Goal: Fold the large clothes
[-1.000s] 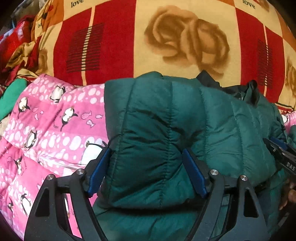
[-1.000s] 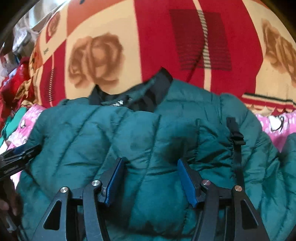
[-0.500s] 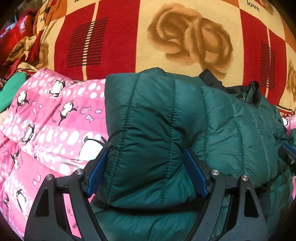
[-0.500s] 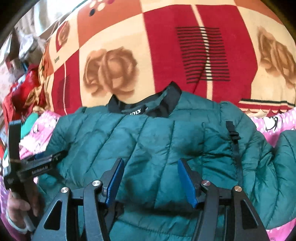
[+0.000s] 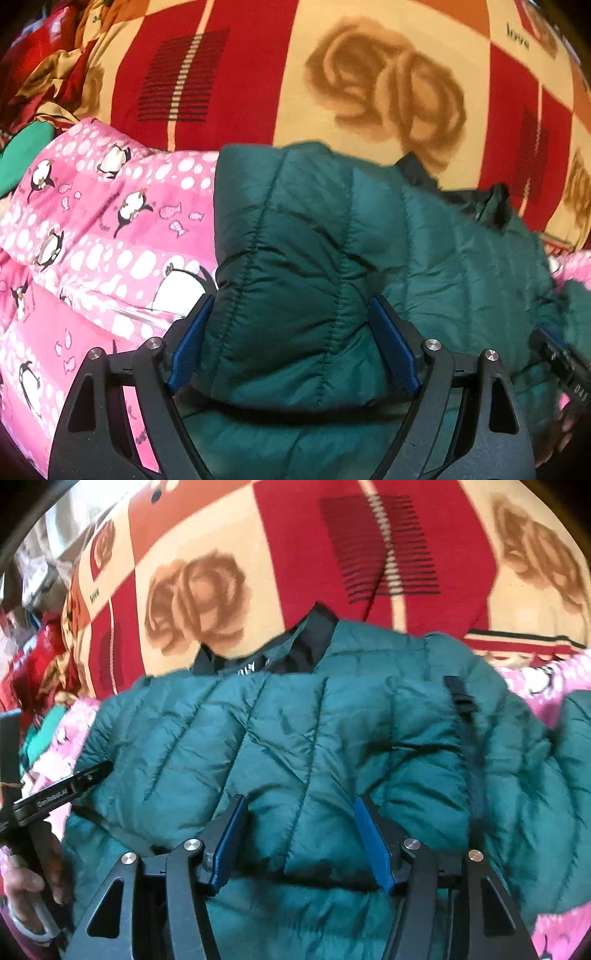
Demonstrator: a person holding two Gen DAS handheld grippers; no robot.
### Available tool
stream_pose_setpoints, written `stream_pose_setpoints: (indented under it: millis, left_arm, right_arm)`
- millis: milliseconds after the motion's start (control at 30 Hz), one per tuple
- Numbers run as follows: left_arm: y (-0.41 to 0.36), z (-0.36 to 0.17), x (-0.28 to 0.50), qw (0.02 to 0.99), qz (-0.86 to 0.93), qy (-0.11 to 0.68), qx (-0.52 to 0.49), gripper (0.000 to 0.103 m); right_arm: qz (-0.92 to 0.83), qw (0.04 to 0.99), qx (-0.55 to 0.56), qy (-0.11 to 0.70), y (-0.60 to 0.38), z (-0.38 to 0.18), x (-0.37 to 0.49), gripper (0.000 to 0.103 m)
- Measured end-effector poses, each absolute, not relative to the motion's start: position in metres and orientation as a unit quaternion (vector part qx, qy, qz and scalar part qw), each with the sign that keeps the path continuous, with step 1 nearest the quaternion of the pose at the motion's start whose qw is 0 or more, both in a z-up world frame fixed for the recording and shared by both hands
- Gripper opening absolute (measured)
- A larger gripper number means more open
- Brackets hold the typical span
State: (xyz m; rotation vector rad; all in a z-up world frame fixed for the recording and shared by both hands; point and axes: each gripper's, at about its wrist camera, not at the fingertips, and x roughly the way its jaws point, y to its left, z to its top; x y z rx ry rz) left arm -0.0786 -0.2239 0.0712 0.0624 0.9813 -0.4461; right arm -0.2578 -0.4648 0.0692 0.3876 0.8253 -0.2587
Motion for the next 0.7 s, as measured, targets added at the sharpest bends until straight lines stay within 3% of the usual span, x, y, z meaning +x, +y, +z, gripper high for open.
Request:
stream_pose_setpoints:
  millis: [400, 700]
  left_arm:
    - [-0.218, 0.118, -0.108, 0.888, -0.266, 0.375, 0.003, 0.084]
    - [-0.231, 0.099, -0.109, 0.876, -0.268, 0.400, 0.033, 0.084]
  right_arm:
    - [-0.219, 0.890, 0.157, 0.366, -0.494, 0.117, -0.317, 0.058]
    - [-0.305, 0.870, 0.154, 0.354, -0.548, 0.135, -0.364, 0.060]
